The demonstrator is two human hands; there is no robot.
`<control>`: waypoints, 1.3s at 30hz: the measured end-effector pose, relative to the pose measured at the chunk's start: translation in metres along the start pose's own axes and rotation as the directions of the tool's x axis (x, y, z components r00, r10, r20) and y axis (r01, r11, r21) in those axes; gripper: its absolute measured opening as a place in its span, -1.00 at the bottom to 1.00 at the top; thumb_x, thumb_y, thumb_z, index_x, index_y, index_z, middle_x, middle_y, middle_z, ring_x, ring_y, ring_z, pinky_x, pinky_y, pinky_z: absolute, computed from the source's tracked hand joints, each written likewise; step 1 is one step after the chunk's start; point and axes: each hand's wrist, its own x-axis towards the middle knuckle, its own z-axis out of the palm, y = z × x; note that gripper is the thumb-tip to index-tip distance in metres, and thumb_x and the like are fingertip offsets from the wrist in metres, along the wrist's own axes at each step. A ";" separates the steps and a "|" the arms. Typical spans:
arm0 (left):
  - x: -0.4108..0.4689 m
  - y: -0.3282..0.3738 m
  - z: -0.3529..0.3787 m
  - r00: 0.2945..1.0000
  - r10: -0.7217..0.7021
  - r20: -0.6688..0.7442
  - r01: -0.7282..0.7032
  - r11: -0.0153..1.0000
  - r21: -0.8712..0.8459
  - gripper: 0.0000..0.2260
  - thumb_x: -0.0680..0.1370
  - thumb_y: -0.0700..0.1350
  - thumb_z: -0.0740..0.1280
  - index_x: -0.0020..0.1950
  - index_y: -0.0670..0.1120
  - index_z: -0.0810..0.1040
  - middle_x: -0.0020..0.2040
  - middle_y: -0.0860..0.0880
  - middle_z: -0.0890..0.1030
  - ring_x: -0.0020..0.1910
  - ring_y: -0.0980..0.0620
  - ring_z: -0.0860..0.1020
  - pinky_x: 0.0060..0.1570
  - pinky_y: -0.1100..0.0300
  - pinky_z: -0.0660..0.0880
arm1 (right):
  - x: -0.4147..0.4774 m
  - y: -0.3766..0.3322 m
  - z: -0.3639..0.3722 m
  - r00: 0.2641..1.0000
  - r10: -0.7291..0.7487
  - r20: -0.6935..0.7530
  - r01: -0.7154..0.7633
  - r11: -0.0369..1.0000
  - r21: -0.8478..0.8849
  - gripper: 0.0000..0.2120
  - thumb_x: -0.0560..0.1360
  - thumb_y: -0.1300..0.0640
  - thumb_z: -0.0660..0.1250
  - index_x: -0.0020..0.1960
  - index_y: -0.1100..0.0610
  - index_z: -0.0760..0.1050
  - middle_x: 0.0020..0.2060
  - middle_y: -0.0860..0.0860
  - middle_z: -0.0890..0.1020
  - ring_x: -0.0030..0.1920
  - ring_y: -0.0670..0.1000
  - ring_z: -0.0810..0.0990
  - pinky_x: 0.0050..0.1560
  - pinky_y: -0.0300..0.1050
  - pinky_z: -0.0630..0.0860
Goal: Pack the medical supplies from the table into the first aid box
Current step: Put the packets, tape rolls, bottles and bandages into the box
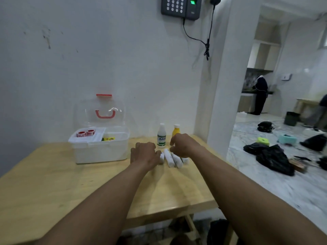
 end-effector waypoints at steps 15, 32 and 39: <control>0.015 0.005 0.032 0.984 -0.165 0.061 0.165 0.986 0.011 -0.68 0.50 0.21 0.27 -0.05 -0.01 0.64 -0.06 -0.05 0.61 0.20 -0.12 0.40 0.00 0.04 0.25 | 0.006 -0.001 0.029 0.998 0.047 0.048 -0.045 0.998 -0.032 -0.62 0.42 -0.12 0.47 -0.24 0.05 0.31 -0.29 -0.02 0.44 -0.15 0.06 0.54 -0.22 -0.08 0.44; 0.025 -0.020 -0.032 0.953 -0.296 -0.059 0.250 0.884 -0.396 -0.63 0.48 0.17 0.35 -0.20 -0.14 0.64 -0.26 -0.06 0.64 -0.27 -0.07 0.59 -0.37 0.20 0.39 | 0.000 -0.030 -0.006 0.988 0.072 -0.135 -0.046 0.982 0.185 -0.65 0.55 -0.13 0.23 -0.26 0.08 0.28 -0.34 -0.04 0.40 -0.13 0.07 0.43 -0.23 -0.10 0.34; 0.027 -0.045 -0.095 0.942 -0.283 -0.178 0.187 0.887 -0.422 -0.69 0.51 0.13 0.36 -0.17 -0.10 0.70 -0.23 -0.06 0.67 -0.22 -0.07 0.60 -0.27 0.16 0.45 | 0.016 -0.071 -0.031 0.974 0.041 -0.222 0.008 0.976 0.218 -0.72 0.46 -0.05 0.26 -0.07 0.15 0.57 -0.21 0.08 0.61 -0.22 0.12 0.59 -0.32 -0.12 0.41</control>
